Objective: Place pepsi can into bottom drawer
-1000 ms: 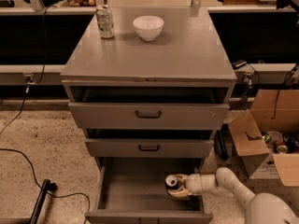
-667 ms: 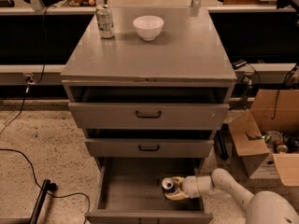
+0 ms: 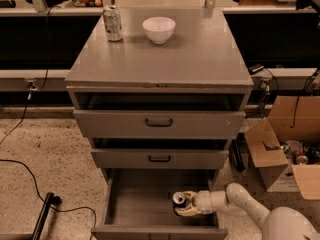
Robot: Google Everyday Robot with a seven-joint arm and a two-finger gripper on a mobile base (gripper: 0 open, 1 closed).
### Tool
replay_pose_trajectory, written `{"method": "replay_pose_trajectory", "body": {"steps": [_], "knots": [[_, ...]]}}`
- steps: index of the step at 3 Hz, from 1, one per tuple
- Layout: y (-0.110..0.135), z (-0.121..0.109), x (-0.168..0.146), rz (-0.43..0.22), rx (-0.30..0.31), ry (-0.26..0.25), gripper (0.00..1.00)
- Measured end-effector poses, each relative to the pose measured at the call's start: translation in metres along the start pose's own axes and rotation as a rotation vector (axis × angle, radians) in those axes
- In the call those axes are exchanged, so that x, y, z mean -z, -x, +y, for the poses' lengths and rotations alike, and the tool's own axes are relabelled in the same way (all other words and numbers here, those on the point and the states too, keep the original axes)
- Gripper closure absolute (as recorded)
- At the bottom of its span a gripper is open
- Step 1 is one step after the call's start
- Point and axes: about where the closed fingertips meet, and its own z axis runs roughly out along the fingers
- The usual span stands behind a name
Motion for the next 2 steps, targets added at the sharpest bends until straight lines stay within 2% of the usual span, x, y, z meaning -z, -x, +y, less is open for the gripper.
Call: {"method": "replay_pose_trajectory", "body": {"steps": [2], "knots": [[-0.0046,-0.0010,0.0051,0.025,-0.007,-0.028,1.00]]}}
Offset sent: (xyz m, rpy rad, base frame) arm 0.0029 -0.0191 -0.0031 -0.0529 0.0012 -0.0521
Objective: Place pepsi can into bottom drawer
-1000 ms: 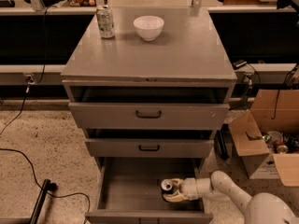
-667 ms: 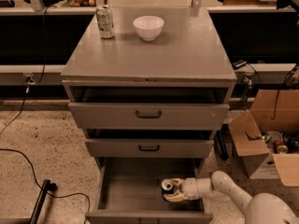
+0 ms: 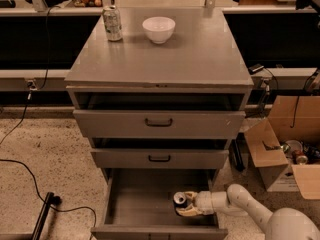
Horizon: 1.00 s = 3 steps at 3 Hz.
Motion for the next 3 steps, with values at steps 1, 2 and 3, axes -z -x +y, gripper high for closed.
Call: {"method": "replay_pose_trajectory", "body": {"steps": [1,2,3], "knots": [[0.000,0.000,0.000,0.002,-0.001,-0.001,1.00],[-0.009,-0.006,0.003,0.031,-0.016,-0.010,1.00],[-0.021,-0.016,0.014,0.043,-0.047,-0.048,1.00]]}}
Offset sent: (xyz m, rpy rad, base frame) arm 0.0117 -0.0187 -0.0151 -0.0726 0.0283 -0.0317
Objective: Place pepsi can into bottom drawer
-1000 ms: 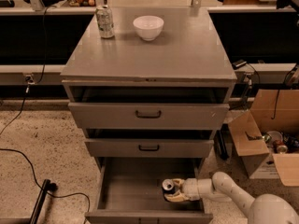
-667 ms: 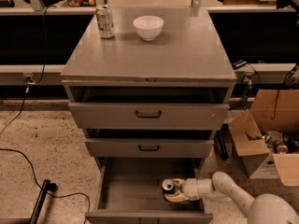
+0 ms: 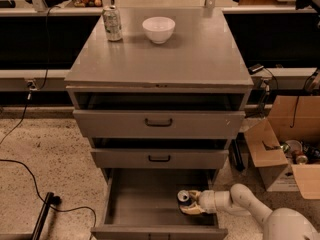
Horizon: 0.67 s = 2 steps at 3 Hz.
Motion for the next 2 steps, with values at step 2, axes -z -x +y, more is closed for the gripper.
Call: {"method": "replay_pose_trajectory", "body": {"steps": [2], "knots": [[-0.0054,-0.0077,0.0020,-0.018,-0.005,0.000,0.82]]}}
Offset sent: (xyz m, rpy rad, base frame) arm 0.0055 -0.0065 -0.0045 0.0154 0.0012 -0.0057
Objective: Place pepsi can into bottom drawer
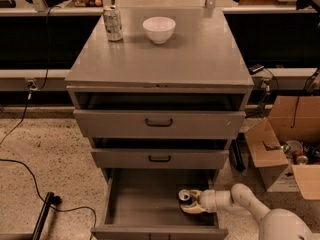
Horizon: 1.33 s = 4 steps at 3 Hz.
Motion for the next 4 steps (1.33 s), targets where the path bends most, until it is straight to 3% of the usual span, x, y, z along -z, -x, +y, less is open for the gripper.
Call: {"method": "replay_pose_trajectory", "body": {"steps": [3,4], "knots": [[0.0000,0.0039,-0.0086,-0.006,-0.004,0.013,0.12],[0.0000,0.0050,-0.0109,-0.007,-0.005,0.017,0.00]]}}
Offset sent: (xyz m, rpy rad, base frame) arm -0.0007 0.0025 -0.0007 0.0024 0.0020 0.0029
